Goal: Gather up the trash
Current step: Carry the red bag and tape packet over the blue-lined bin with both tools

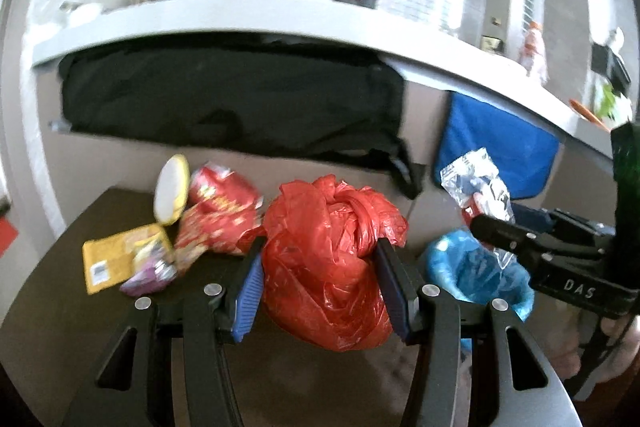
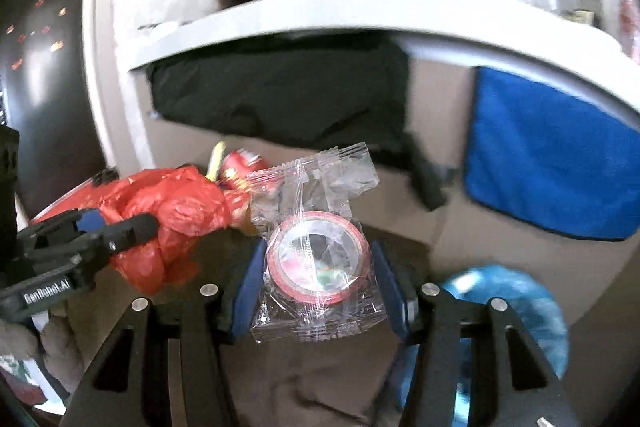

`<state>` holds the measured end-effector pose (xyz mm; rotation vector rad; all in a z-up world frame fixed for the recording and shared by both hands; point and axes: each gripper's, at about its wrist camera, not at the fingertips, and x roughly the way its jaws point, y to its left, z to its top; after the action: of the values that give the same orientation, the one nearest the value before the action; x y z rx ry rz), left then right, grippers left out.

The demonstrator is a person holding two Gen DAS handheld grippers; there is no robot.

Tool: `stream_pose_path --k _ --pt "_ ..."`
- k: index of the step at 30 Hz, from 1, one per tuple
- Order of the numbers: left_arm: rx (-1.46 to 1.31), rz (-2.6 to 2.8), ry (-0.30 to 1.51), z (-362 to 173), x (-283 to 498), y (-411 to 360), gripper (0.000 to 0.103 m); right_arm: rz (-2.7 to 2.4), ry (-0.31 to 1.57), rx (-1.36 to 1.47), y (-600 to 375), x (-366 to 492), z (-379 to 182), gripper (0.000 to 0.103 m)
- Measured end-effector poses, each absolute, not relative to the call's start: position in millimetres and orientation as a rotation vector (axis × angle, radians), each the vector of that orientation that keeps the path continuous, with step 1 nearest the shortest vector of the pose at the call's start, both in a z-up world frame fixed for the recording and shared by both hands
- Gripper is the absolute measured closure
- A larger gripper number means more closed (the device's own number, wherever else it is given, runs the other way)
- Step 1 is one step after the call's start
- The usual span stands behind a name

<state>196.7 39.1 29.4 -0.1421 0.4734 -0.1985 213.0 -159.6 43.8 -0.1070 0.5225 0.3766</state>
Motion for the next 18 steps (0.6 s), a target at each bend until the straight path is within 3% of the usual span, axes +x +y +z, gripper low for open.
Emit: stream_pose_path --k 8,18 --pt "-0.076 -0.265 0.446 45.1 208.0 -38.8 0.049 0.228 0.461 -0.063 -234.0 192.4 60.0 0.052" --pt "0.001 -0.386 0.484 37.0 229.7 -130.5 0.049 0.089 0.498 0.032 -320.2 190.6 39.4 0.052"
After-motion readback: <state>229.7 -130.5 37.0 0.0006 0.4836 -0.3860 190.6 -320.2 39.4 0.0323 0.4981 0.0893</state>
